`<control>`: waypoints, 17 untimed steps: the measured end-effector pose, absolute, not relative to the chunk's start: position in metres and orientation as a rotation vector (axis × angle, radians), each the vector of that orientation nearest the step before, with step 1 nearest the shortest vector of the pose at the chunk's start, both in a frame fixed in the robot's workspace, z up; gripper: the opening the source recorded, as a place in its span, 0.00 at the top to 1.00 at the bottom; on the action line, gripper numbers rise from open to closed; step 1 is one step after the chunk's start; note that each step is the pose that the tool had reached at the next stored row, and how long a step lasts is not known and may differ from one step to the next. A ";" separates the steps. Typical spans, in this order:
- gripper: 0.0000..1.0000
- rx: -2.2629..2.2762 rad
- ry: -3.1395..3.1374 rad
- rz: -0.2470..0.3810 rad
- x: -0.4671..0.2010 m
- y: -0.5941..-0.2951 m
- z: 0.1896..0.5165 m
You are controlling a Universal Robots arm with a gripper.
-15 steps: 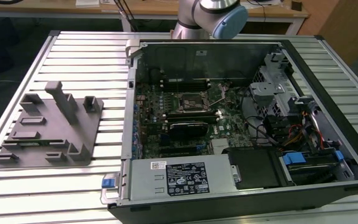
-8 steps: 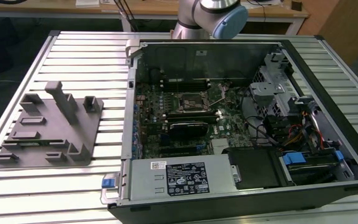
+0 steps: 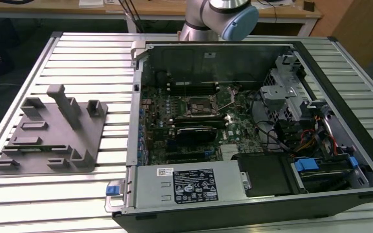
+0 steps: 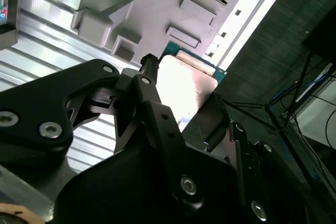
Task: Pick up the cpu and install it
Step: 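Pick up the cpu and move it towards the insertion slot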
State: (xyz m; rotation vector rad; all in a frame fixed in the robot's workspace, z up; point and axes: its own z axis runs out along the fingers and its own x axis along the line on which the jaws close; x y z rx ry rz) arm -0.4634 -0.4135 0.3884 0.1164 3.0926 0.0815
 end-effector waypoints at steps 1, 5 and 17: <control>0.45 0.116 3.093 0.082 -0.463 -0.414 0.388; 0.45 0.116 3.093 0.082 -0.457 -0.414 0.388; 0.45 0.117 3.093 0.081 -0.438 -0.414 0.388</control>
